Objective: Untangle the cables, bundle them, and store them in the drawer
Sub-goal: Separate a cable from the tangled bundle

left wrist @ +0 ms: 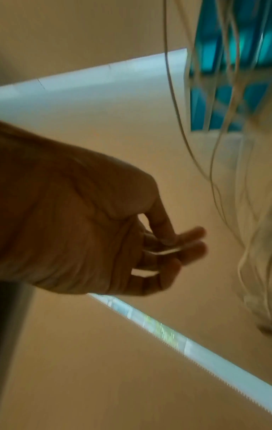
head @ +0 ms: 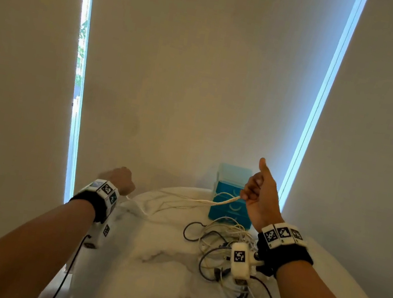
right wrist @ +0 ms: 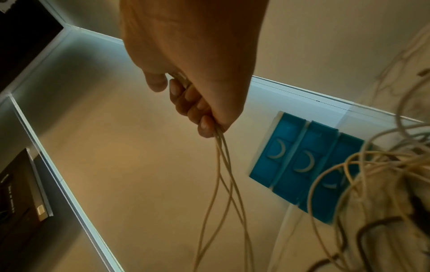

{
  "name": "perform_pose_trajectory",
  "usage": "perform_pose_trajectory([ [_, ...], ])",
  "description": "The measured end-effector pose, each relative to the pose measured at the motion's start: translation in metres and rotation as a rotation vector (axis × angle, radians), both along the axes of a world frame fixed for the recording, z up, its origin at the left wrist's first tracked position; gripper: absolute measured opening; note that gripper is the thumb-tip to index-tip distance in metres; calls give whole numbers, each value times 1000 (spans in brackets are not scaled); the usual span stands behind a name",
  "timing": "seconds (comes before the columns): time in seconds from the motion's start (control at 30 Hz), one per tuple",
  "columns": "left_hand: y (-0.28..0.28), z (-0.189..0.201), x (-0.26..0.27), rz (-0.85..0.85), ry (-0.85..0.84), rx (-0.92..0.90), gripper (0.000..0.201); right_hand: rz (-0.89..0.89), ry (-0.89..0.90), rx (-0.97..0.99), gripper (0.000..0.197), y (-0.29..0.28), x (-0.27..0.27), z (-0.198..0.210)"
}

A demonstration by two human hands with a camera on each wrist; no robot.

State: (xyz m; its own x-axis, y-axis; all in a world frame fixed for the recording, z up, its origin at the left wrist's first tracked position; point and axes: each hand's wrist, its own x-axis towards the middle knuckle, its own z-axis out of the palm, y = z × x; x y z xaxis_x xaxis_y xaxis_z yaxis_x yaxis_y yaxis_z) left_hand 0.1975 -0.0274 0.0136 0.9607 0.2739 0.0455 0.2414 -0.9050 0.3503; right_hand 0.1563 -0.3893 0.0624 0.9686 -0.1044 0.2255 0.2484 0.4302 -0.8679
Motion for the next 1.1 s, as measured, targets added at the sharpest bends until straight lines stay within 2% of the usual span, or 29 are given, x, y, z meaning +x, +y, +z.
perform_pose_trajectory([
  [0.03,-13,1,4,-60,-92,1,36,12,9,34,61,-2,1,-8],
  [0.1,-54,3,7,-256,-256,-186,33,42,31,121,62,-5,2,-23],
  [0.17,-107,7,-2,-461,-343,-387,27,37,60,157,57,-7,2,-39],
  [0.23,-159,15,-23,-612,-317,-552,45,2,85,154,53,-7,1,-53],
  [0.37,-233,4,-42,-687,-141,-729,90,-58,112,188,51,-13,-4,-73],
  [0.43,-254,-7,-42,-681,-58,-704,109,-93,139,193,54,-21,-7,-79],
  [0.53,-274,-22,-39,-632,-22,-584,97,-136,178,184,57,-32,-11,-84],
  [0.6,-279,-34,-33,-617,-82,-445,95,-154,201,151,57,-38,-11,-89],
  [0.67,-278,-43,-24,-621,-207,-174,74,-169,233,138,58,-43,-11,-96],
  [0.73,-276,-52,-14,-686,-259,-32,41,-167,265,195,57,-49,-9,-106],
  [0.77,-275,-57,-12,-745,-258,-11,36,-151,277,231,57,-50,-8,-110],
  [0.8,-276,-62,-9,-803,-241,-7,34,-139,289,260,58,-51,-8,-113],
  [0.93,-280,-67,-12,-911,-25,-344,56,-165,317,239,61,-52,-5,-124],
  [1.03,-278,-62,-16,-1001,-69,-284,55,-157,289,210,67,-50,-2,-127],
  [1.1,-273,-61,-12,-979,-108,-292,54,-133,261,175,65,-47,-1,-128],
])
